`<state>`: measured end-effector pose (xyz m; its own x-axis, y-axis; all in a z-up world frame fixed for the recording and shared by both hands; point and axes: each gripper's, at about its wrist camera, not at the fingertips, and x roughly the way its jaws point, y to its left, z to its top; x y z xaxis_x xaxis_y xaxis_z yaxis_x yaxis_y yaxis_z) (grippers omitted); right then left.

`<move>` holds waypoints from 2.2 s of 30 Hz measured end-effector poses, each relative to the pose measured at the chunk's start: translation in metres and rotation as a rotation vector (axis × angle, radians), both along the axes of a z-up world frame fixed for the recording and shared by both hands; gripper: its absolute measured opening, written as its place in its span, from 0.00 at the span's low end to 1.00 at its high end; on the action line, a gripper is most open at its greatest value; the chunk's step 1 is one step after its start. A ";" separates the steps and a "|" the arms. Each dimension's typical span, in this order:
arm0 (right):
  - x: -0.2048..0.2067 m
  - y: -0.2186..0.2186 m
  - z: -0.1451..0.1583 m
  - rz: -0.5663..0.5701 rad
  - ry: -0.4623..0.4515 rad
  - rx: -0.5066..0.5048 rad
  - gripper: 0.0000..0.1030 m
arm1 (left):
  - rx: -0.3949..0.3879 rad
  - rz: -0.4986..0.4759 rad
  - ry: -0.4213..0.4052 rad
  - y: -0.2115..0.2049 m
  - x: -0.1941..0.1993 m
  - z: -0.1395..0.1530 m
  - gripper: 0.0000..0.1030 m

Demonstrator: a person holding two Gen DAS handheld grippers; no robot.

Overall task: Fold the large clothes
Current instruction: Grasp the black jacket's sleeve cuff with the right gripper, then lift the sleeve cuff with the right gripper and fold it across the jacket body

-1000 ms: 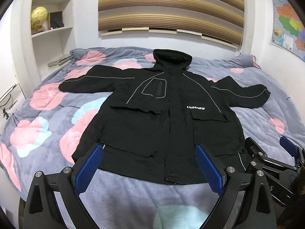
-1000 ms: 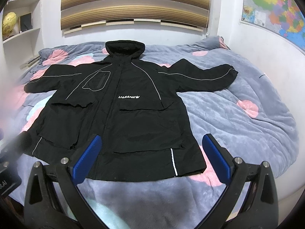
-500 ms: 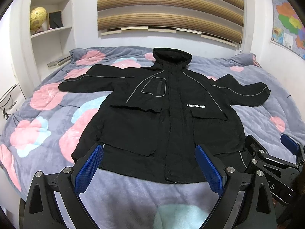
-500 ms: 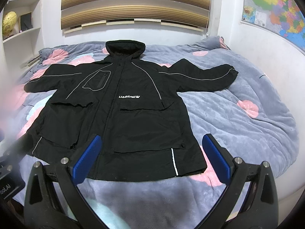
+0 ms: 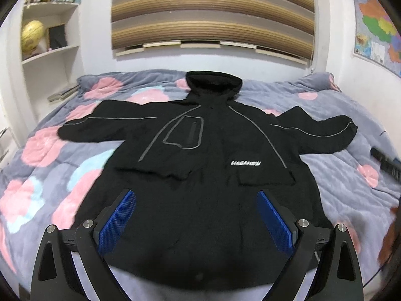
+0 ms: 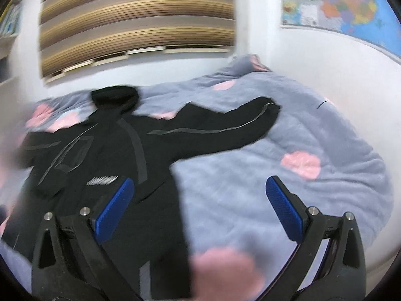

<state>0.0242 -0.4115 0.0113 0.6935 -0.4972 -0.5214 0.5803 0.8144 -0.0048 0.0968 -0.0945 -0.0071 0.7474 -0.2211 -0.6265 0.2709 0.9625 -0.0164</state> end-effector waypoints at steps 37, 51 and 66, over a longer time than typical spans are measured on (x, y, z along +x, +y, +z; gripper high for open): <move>0.164 -0.316 -0.052 -0.077 -0.023 0.234 0.06 | 0.022 -0.061 0.100 -0.095 0.119 -0.135 0.95; 0.151 -0.343 -0.107 -0.337 0.242 0.243 0.07 | 0.009 -0.041 0.109 -0.087 0.123 -0.144 0.95; 0.224 -0.060 0.068 0.177 0.085 -0.037 0.06 | -0.013 0.058 0.038 -0.005 0.098 -0.073 0.95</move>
<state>0.2480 -0.4711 0.0793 0.7261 -0.3908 -0.5657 0.4240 0.9022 -0.0791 0.1951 -0.0991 -0.0803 0.7348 -0.1866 -0.6521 0.2140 0.9761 -0.0382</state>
